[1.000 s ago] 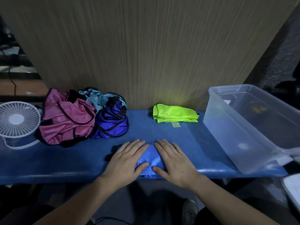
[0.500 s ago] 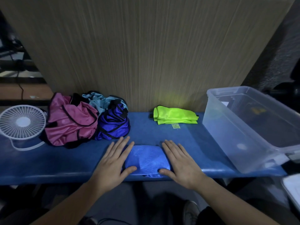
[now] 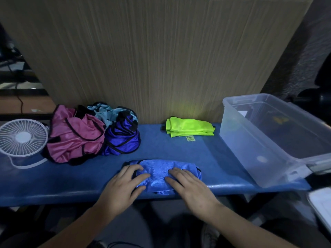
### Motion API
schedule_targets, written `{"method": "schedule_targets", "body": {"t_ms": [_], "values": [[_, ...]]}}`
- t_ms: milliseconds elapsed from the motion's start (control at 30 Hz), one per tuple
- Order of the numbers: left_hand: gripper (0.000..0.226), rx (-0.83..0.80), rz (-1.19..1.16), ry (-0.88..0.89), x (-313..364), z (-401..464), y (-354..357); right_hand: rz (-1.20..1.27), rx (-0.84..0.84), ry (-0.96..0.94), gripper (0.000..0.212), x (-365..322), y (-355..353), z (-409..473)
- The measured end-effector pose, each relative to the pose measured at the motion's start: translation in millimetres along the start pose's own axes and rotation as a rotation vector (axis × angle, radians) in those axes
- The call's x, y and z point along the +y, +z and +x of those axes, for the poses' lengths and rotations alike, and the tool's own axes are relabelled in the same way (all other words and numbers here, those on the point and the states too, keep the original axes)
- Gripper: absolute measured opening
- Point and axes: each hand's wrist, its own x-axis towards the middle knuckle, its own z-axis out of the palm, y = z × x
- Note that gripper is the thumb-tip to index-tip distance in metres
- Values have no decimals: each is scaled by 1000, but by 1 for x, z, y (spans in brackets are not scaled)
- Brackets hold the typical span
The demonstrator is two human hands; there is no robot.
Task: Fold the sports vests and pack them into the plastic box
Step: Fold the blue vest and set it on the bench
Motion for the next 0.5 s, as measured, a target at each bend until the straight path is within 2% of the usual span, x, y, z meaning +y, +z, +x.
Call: {"method": "schedule_targets", "body": {"t_ms": [267, 500], "values": [[33, -13, -26, -72, 12, 28, 8, 12, 30, 89, 42, 18, 0, 6], [32, 9, -85, -86, 29, 69, 33, -71, 18, 328, 47, 46, -9, 10]]}}
